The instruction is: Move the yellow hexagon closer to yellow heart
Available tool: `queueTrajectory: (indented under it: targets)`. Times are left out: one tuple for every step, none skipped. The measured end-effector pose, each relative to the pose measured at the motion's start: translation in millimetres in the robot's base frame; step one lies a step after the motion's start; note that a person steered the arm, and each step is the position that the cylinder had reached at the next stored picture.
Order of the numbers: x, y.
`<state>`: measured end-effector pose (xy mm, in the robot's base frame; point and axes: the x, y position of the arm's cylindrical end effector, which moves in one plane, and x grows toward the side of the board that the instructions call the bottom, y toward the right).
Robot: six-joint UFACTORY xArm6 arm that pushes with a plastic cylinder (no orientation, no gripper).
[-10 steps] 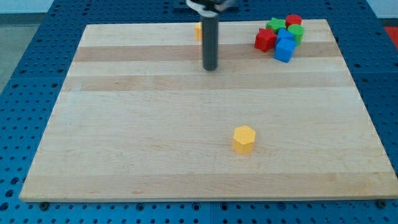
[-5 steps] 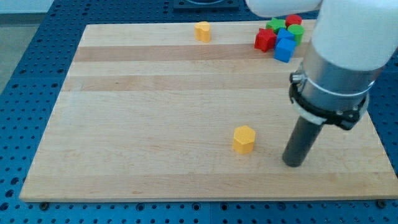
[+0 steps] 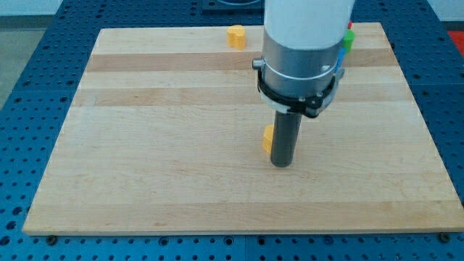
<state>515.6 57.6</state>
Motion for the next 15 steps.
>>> queueTrajectory:
  targets:
    - [-18, 0]
    - [-36, -3]
    - [-56, -15]
    - [-72, -27]
    - [-96, -28]
    - [-116, -33]
    - [-133, -40]
    - [-143, -53]
    - [-156, -60]
    - [-175, -65]
    - [-191, -69]
    - [-204, -72]
    - [-216, -74]
    - [-228, -74]
    - [-239, -74]
